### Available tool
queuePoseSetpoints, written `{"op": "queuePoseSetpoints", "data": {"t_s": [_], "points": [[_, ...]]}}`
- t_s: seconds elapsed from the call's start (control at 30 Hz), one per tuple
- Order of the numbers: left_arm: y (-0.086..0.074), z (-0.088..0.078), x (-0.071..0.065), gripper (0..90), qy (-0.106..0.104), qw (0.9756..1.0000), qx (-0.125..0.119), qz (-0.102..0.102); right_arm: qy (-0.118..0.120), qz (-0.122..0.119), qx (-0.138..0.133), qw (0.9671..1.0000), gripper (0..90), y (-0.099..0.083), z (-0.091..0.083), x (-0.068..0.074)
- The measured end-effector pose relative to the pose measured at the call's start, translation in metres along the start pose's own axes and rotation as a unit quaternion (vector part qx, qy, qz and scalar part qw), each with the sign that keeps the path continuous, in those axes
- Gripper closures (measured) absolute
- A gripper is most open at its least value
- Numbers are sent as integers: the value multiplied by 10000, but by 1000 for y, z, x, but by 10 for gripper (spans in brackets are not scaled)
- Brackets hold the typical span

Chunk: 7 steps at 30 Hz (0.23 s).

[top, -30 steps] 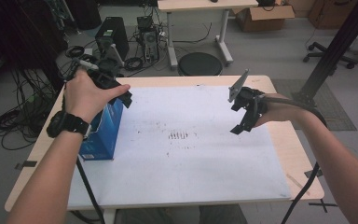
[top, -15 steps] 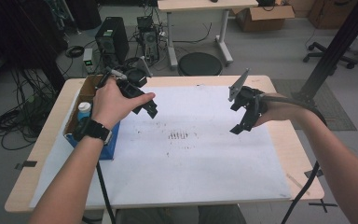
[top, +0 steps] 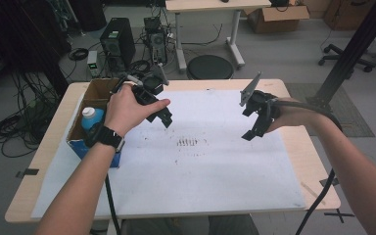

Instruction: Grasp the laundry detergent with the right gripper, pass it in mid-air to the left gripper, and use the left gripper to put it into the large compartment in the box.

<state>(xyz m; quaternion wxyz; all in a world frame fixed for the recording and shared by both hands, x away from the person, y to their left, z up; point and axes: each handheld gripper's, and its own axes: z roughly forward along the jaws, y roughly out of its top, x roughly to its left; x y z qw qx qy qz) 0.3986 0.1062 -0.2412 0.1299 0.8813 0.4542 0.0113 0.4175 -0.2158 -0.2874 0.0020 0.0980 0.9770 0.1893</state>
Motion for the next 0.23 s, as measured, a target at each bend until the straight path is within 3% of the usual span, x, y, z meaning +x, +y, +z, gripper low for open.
{"op": "queuePoseSetpoints", "data": {"t_s": [0.23], "points": [[0,2,-1,49,-53,10000,77,5,-42,-11,-17,10000,51,-1,-2,0]]}}
